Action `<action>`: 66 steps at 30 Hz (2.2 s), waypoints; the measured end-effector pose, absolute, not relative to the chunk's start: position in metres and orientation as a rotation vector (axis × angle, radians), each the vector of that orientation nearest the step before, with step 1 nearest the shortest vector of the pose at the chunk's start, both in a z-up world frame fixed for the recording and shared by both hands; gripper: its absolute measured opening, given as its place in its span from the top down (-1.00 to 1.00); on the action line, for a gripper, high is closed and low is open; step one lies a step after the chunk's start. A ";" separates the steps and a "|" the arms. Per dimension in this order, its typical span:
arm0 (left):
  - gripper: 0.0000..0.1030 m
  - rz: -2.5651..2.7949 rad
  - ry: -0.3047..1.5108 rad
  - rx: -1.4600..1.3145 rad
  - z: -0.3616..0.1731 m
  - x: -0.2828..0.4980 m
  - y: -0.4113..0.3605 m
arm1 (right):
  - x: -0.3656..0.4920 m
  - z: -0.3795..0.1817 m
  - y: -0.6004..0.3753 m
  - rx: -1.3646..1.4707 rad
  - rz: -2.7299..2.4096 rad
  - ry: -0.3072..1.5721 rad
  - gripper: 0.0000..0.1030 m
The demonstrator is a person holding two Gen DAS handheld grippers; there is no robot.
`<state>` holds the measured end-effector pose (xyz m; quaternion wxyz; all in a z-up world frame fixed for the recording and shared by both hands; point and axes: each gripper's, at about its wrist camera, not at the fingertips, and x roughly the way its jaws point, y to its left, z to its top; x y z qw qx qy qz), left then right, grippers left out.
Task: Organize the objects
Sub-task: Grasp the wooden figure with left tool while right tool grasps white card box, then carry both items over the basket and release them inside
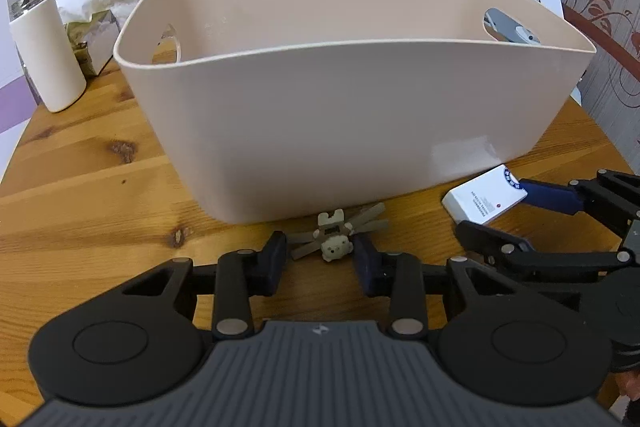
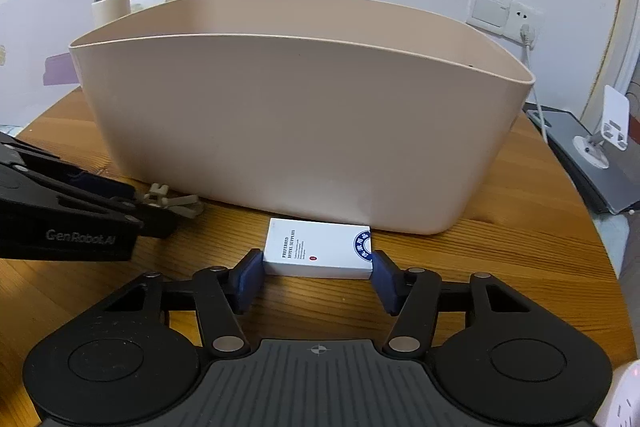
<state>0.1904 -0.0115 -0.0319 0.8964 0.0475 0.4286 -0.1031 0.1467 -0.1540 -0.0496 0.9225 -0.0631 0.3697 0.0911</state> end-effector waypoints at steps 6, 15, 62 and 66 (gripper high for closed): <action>0.26 -0.211 0.882 0.087 -0.032 0.175 -0.007 | 0.139 -0.043 -0.158 -0.124 0.170 0.757 -0.05; 0.26 -0.225 0.781 0.066 0.002 0.143 0.002 | 0.115 0.003 -0.168 -0.118 0.155 0.623 -0.05; -0.47 -0.084 0.692 0.098 0.060 0.198 -0.006 | 0.155 0.060 -0.184 -0.124 0.059 0.590 -0.81; -0.66 -0.067 0.670 0.107 0.073 0.175 -0.007 | 0.134 0.071 -0.191 -0.116 0.071 0.566 -0.82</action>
